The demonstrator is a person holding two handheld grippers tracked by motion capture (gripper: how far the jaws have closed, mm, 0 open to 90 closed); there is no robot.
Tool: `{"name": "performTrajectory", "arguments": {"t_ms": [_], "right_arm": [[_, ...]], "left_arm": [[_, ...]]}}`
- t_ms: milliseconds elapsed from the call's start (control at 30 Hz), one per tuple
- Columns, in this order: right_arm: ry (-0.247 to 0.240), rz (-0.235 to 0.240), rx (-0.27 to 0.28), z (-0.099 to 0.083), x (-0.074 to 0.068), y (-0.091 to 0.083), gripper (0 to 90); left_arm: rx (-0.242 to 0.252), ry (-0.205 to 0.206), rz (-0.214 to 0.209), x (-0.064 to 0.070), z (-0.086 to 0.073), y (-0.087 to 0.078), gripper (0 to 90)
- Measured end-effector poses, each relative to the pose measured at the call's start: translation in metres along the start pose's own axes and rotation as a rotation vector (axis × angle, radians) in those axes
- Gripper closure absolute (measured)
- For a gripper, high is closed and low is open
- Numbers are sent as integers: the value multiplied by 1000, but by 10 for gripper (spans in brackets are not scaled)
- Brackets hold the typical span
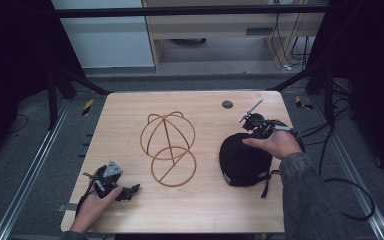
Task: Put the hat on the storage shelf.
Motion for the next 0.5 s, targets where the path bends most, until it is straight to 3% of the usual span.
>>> {"name": "performTrajectory", "arguments": {"t_ms": [300, 500], "right_arm": [[-7, 6, -27, -1, 1, 5, 700], [-11, 17, -25, -4, 2, 2, 729]], "left_arm": [[0, 0, 0, 0, 0, 0, 0], [0, 0, 0, 0, 0, 0, 0]]}}
Point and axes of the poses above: each handheld gripper's, and its own axes: y roughly forward along the jaws, z roughly out of its top, x roughly to its right, the point moved 1 cm from there along y, roughly forward along the jaws, and after that the axes turned 6 degrees about y, right-handed, at the moved point
